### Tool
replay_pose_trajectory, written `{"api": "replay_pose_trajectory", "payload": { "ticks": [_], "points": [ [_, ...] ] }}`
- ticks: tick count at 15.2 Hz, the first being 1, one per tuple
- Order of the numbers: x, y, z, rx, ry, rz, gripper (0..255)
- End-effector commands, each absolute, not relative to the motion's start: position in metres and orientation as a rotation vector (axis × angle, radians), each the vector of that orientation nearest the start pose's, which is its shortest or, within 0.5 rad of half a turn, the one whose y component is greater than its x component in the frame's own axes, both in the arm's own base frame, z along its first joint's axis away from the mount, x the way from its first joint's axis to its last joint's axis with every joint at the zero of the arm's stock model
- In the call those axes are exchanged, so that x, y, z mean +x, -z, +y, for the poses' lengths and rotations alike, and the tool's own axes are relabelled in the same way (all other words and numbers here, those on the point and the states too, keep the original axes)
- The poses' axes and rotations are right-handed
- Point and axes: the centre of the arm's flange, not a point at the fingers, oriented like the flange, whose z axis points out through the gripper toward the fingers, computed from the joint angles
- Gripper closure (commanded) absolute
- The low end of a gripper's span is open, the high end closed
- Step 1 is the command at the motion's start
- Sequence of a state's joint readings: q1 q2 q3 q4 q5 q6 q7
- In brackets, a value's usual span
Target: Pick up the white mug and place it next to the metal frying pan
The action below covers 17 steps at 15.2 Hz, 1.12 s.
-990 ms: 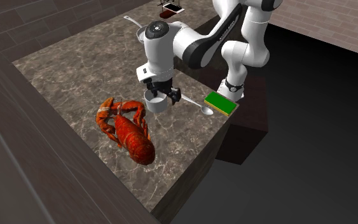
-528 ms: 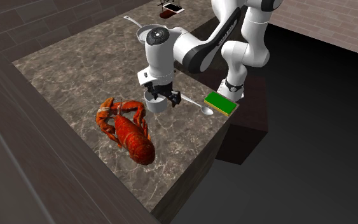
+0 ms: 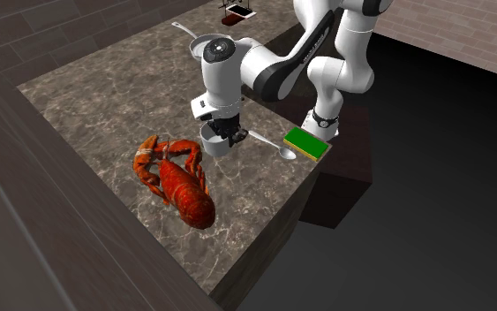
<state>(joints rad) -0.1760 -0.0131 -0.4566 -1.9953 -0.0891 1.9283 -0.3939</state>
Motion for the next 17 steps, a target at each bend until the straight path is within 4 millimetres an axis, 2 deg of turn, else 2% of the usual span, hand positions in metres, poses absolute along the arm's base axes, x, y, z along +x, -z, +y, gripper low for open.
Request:
{"api": "replay_pose_trajectory", "payload": {
  "ticks": [1,5,17],
  "points": [
    [0.436,-0.460,-0.328,-3.162,-0.137,0.325,255],
    [0.436,-0.460,-0.328,-3.162,-0.137,0.325,255],
    [0.436,-0.523,-0.328,-3.162,-0.137,0.325,255]
  ]
}}
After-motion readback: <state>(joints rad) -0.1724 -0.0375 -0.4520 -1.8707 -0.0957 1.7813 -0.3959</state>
